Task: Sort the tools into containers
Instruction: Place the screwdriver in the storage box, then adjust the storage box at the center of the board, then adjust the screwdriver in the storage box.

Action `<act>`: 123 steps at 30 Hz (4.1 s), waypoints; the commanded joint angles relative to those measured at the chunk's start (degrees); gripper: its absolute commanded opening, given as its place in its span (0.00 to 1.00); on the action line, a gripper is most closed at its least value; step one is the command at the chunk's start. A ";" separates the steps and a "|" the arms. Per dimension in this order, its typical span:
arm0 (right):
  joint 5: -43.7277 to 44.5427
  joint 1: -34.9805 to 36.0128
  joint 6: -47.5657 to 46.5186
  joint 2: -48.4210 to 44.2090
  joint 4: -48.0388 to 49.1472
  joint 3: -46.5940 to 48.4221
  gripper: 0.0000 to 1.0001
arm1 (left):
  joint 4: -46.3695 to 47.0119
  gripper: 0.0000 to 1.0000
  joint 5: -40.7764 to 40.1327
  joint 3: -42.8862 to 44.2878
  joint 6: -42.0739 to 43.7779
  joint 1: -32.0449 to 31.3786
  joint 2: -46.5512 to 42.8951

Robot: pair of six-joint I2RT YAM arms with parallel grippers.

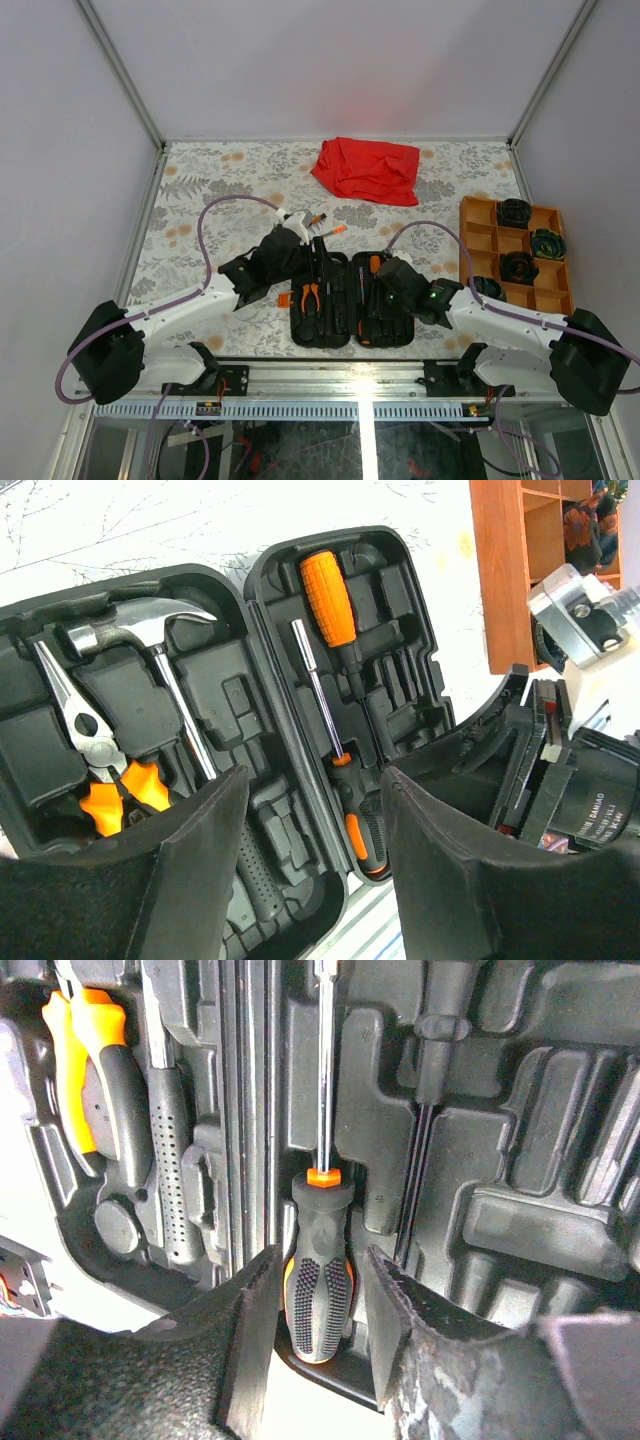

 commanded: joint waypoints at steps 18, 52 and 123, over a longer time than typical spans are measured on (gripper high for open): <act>27.04 -2.28 -8.16 -2.34 -22.44 9.57 0.43 | -3.49 0.52 -3.56 2.25 0.82 -0.14 2.98; -15.50 -13.70 -11.40 -5.70 -9.84 -1.28 0.45 | -9.33 0.51 -6.56 3.55 5.74 -1.05 2.12; 3.55 -8.21 -8.05 6.57 -8.78 19.26 0.40 | -3.41 0.25 -8.29 -5.56 -7.17 -19.96 10.45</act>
